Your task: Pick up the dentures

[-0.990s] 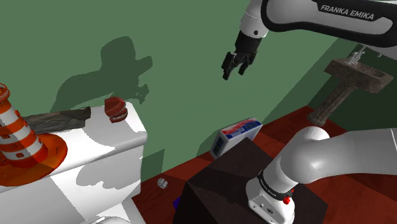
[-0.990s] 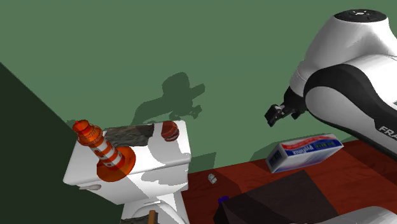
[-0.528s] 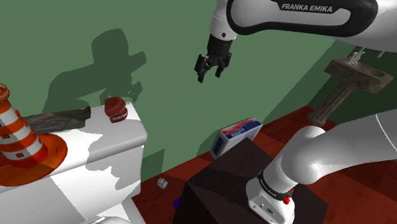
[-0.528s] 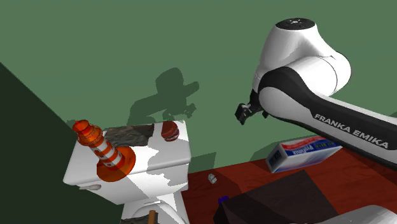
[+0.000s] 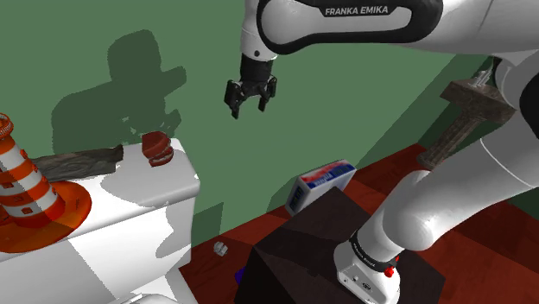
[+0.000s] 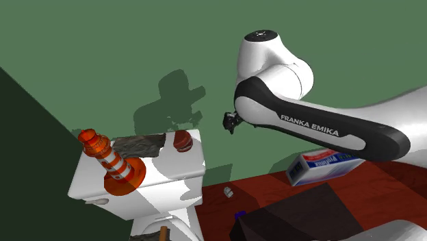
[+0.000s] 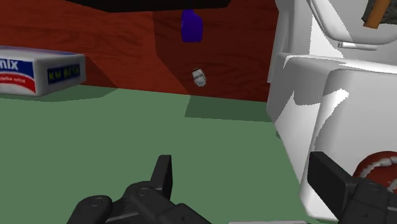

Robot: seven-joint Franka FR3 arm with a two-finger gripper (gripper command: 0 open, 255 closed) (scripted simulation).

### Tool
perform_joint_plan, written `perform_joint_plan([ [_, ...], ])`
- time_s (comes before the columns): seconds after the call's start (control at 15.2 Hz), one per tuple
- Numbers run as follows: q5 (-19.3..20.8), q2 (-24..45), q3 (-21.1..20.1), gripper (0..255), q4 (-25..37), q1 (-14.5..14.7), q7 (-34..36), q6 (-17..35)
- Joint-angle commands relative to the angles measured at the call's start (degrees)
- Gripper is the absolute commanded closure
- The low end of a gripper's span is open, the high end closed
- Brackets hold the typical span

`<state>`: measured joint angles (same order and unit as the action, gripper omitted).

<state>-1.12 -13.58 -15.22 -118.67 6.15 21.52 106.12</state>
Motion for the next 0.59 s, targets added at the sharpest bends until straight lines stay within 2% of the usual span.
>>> perform_joint_plan([
  [0.0, 0.6, 4.7, -1.4, 0, 4.1, 0.5, 2.1, 0.2],
  [0.53, 4.6, 22.2, -5.2, 0, 19.9, 3.8, 9.8, 0.0],
])
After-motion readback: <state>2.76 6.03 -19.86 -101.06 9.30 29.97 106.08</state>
